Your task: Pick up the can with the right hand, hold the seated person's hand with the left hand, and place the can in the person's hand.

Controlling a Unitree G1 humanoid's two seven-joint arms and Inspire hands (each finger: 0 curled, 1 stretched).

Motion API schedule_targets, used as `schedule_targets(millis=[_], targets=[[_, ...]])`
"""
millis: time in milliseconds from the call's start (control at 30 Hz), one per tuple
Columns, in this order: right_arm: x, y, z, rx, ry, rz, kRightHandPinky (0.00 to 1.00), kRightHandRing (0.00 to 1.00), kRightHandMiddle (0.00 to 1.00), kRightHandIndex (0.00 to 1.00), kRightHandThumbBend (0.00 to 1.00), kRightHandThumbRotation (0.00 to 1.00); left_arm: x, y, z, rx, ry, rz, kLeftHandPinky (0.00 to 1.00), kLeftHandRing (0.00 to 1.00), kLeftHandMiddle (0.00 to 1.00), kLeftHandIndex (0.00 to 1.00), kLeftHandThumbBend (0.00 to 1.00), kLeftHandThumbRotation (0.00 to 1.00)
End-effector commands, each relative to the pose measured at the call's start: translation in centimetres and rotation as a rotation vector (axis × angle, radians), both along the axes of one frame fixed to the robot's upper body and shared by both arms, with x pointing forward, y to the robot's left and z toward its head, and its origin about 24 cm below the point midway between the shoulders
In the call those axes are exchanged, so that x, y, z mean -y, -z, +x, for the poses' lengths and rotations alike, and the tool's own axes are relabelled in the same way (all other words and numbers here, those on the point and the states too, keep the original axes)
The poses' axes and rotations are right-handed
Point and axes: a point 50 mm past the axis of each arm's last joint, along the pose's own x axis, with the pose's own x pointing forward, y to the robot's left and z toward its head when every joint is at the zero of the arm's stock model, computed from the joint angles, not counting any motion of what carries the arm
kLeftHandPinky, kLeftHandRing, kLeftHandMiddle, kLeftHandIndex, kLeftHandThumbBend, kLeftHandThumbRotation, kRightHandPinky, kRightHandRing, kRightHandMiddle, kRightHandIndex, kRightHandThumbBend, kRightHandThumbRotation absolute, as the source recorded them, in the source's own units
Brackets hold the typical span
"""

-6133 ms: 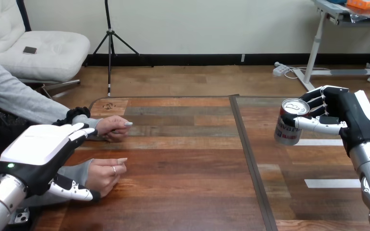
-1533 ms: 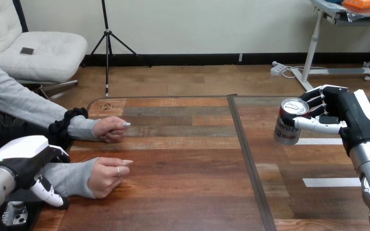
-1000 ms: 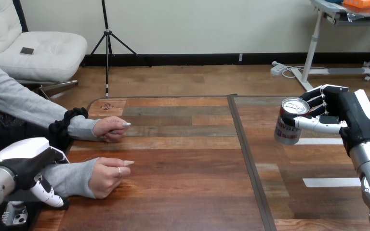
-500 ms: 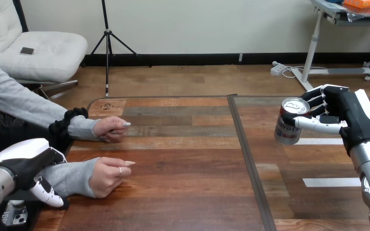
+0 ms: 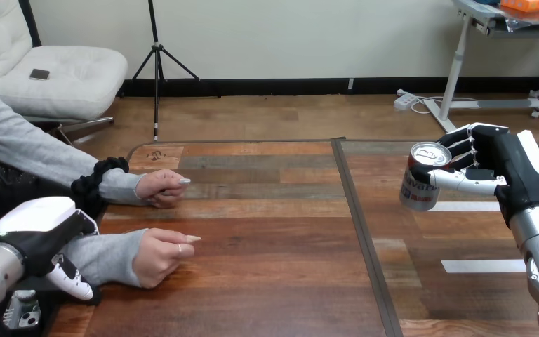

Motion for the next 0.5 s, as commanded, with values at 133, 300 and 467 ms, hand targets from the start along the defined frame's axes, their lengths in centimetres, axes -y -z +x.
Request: schedule_targets(millis=[133, 300, 467], targets=[[-0.55, -5.07, 2.25, 0.199, -0.021, -0.01, 0.33, 0.37, 0.42, 0.45, 0.71, 0.0, -0.19, -1.07, 0.62, 0.092, 0.043, 0.059, 0.27, 0.35, 0.44, 0.49, 0.85, 0.0], [-0.54, -5.05, 2.24, 0.198, -0.021, -0.01, 0.33, 0.37, 0.42, 0.45, 0.71, 0.0, -0.23, -1.15, 0.58, 0.119, 0.051, 0.066, 0.22, 0.3, 0.4, 0.48, 0.86, 0.0], [-0.52, -5.02, 2.25, 0.194, -0.021, -0.007, 0.33, 0.37, 0.42, 0.45, 0.71, 0.0, -0.22, -1.33, 0.55, 0.14, 0.049, 0.044, 0.2, 0.27, 0.38, 0.48, 0.86, 0.0]])
